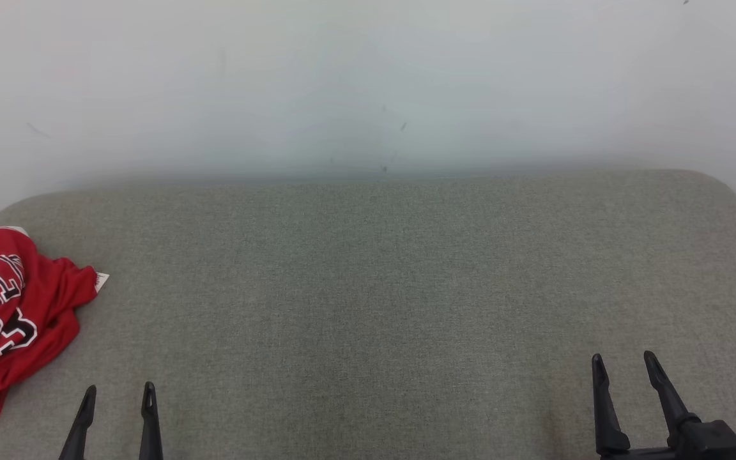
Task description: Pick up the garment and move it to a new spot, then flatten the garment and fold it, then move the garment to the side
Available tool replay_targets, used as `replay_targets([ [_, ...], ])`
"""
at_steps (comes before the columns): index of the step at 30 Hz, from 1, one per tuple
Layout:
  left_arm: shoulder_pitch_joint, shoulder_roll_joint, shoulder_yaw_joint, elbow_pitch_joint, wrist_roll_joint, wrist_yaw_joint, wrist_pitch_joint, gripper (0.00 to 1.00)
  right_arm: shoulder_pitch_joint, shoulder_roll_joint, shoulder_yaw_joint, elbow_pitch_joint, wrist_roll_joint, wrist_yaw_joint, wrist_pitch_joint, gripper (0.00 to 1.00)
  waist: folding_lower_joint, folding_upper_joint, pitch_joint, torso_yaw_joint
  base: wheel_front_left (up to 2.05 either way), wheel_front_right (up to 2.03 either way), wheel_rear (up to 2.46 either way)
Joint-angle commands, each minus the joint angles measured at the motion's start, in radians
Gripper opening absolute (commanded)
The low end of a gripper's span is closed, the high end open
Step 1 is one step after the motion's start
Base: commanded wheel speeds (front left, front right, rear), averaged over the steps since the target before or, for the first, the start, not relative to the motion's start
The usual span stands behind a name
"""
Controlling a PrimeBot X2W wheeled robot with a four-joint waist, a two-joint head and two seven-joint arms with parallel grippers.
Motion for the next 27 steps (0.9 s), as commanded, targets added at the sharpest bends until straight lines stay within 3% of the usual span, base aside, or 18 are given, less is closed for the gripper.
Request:
replay_targets([
  [1, 0.006, -0.004, 0.002, -0.005, 0.002, 0.0, -0.007, 1.0, 0.01, -0.002, -0.002, 0.0, 0.006, 0.003, -0.002, 1.0, 0.0, 0.0, 0.0, -0.001, 0.0, 0.0, 0.0],
  [27, 0.011, -0.017, -0.005, -0.003, 0.005, 0.0, -0.007, 1.0, 0.016, -0.002, 0.035, 0.009, 0.092, 0.003, -0.002, 1.0, 0.0, 0.0, 0.004, -0.001, 0.0, 0.0, 0.0],
])
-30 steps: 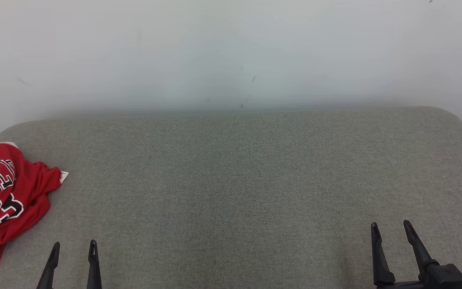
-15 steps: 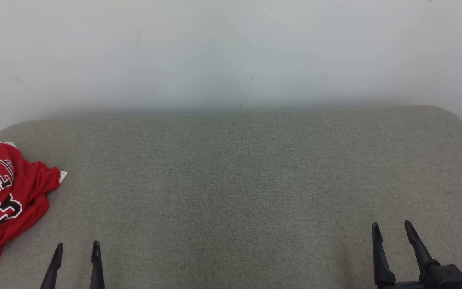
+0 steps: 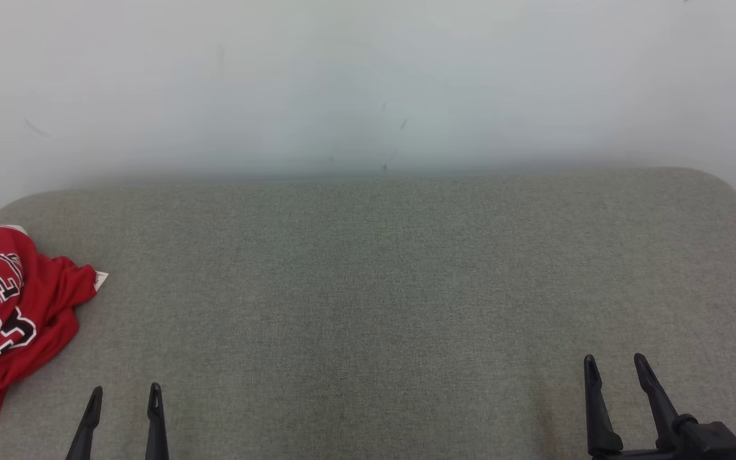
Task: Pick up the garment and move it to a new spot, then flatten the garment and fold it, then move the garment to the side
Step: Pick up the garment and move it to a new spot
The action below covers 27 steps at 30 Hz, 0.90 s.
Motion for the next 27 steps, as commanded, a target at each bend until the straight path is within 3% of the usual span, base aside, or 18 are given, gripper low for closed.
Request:
replay_targets([
  [1, 0.009, -0.003, 0.0, -0.005, 0.0, 0.001, -0.007, 1.0, 0.016, -0.002, 0.001, 0.002, 0.005, 0.003, -0.002, 1.0, 0.0, 0.0, 0.0, 0.0, 0.0, 0.0, 0.0],
  [27, 0.01, -0.008, -0.006, -0.009, 0.007, 0.001, -0.007, 1.0, 0.015, -0.003, 0.008, 0.008, 0.022, 0.003, -0.002, 1.0, 0.0, 0.0, 0.008, 0.012, 0.0, 0.0, 0.0],
])
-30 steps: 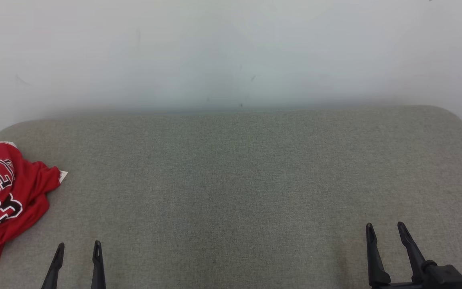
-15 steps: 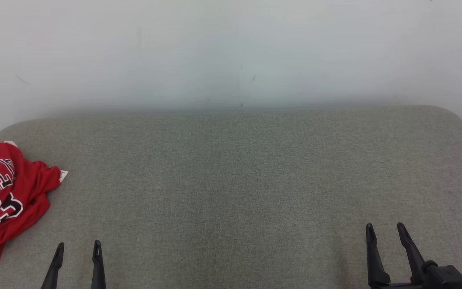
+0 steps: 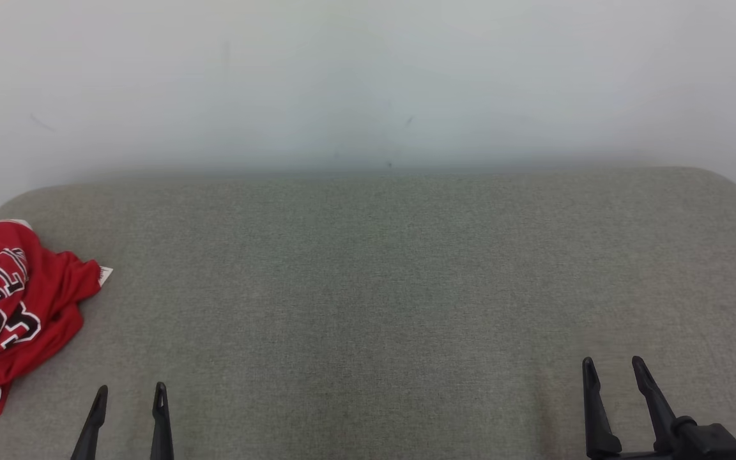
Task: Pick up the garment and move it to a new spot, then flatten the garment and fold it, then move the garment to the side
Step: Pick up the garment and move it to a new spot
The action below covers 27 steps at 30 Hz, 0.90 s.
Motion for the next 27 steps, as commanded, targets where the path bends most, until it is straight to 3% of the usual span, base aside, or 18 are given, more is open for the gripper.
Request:
replay_targets([
  [1, 0.004, -0.002, 0.002, 0.002, 0.007, 0.001, -0.007, 1.0, 0.013, -0.002, 0.0, 0.001, 0.004, 0.003, -0.002, 1.0, 0.0, 0.0, 0.001, 0.007, 0.0, 0.0, 0.0],
  [27, -0.002, 0.029, 0.02, 0.036, 0.002, 0.001, -0.005, 1.0, 0.03, -0.003, 0.021, 0.007, 0.033, 0.003, -0.002, 1.0, 0.0, 0.0, -0.013, 0.282, 0.0, 0.0, 0.0],
])
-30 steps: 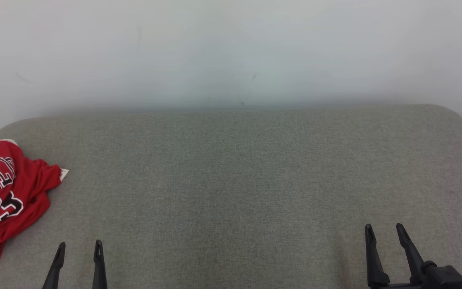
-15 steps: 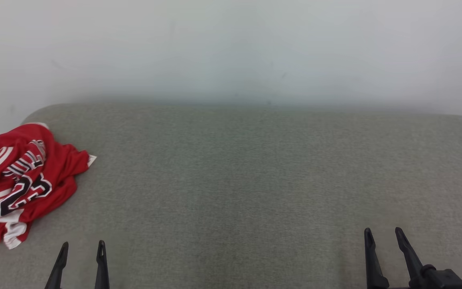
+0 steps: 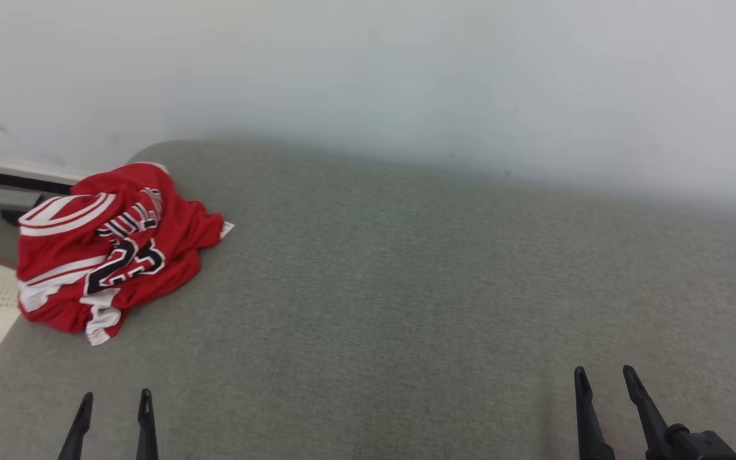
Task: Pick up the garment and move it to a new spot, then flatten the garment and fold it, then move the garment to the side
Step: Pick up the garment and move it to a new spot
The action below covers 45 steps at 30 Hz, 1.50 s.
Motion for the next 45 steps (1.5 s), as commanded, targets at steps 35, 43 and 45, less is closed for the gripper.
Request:
replay_targets([
  [35, 0.027, 0.012, 0.058, 0.0, -0.04, 0.002, -0.002, 1.0, 0.002, -0.003, 0.032, 0.009, 0.022, 0.003, -0.002, 1.0, 0.0, 0.0, -0.032, 0.205, 0.0, 0.0, 0.0],
  [43, -0.018, 0.01, 0.082, 0.012, -0.063, 0.001, -0.002, 1.0, -0.009, -0.002, 0.035, 0.004, 0.009, 0.003, -0.002, 1.0, 0.0, 0.0, -0.006, 0.144, 0.0, 0.0, 0.0],
  [45, -0.046, 0.018, 0.091, 0.021, -0.07, 0.001, -0.002, 1.0, -0.021, -0.002, 0.037, 0.001, 0.003, 0.003, -0.002, 1.0, 0.0, 0.0, 0.005, 0.118, 0.0, 0.0, 0.0],
])
